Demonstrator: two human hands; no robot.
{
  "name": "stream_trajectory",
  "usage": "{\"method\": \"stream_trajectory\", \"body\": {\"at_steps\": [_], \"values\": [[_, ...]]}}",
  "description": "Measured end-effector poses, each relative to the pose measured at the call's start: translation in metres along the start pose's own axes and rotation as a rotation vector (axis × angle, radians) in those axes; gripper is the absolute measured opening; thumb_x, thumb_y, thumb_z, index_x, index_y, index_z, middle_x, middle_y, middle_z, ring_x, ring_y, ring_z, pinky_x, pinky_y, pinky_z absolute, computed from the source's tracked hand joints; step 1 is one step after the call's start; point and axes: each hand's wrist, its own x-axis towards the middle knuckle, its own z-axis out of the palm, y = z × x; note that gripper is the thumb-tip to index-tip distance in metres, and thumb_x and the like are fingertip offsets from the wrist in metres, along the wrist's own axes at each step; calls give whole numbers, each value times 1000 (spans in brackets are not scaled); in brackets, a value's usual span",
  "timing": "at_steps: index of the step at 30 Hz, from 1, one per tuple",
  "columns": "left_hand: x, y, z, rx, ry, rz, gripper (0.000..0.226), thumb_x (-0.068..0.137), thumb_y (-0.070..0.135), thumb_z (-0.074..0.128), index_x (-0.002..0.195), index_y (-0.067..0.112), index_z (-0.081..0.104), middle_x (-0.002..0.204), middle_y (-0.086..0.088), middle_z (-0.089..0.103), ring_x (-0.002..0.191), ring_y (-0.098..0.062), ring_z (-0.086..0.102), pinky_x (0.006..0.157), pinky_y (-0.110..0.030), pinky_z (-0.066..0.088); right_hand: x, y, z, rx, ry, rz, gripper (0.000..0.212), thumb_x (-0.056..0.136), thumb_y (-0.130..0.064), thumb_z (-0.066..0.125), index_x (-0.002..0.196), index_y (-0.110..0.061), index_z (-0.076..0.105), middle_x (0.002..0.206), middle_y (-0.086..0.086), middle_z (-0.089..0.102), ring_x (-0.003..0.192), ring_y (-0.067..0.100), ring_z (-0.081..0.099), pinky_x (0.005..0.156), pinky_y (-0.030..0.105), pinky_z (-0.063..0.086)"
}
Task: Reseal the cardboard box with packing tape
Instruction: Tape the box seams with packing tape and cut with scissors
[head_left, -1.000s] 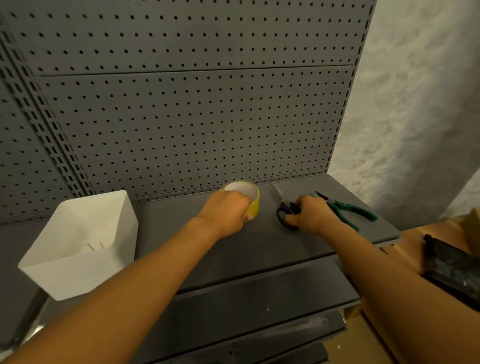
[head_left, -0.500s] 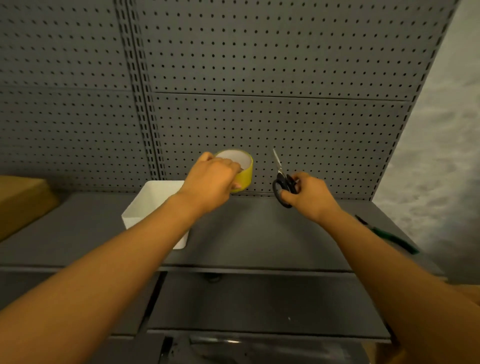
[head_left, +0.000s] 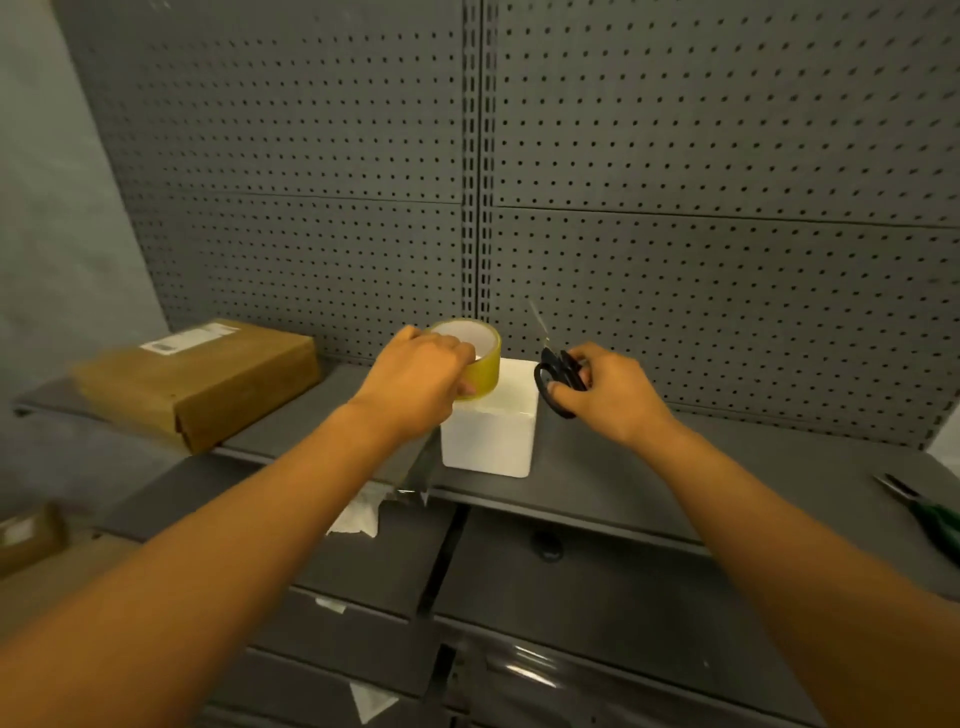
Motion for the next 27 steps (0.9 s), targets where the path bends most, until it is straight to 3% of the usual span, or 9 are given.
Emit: {"method": "stream_trajectory", "body": {"at_steps": [7, 12, 14, 20, 27], "values": [[-33, -94, 11, 17, -5, 3, 30, 96, 27, 49, 125, 20, 53, 122, -1, 61, 112, -22, 55, 94, -32, 31, 26, -74, 65, -22, 20, -6, 42, 86, -32, 66, 120, -10, 55, 103, 7, 62, 89, 24, 59, 81, 38, 52], [-57, -175, 27, 21, -18, 20, 29, 96, 30, 51, 124, 21, 56, 121, 1, 62, 110, -21, 56, 92, -31, 32, 49, -130, 122, -50, 27, -23, 41, 86, -34, 68, 117, -9, 56, 95, 4, 60, 84, 22, 56, 72, 33, 48], [-62, -202, 34, 28, -25, 19, 29, 96, 32, 51, 123, 22, 56, 119, 1, 63, 108, -21, 57, 91, -31, 32, 57, -145, 142, -68, 10, -22, 41, 85, -34, 68, 116, -11, 56, 95, 6, 62, 84, 23, 58, 75, 37, 52], [-61, -251, 56, 24, -22, 22, 28, 96, 31, 50, 122, 22, 54, 119, 2, 62, 107, -20, 56, 89, -31, 32, 92, -161, 172, -146, -38, 19, 42, 85, -36, 68, 117, -11, 57, 95, 8, 64, 83, 25, 61, 78, 43, 55], [-47, -270, 87, -32, -25, 8, 24, 95, 29, 53, 117, 21, 58, 115, 1, 64, 106, -21, 57, 95, -32, 35, 134, -148, 200, -194, -90, 68, 44, 88, -34, 66, 121, -8, 53, 93, 10, 60, 79, 25, 57, 71, 38, 51]]}}
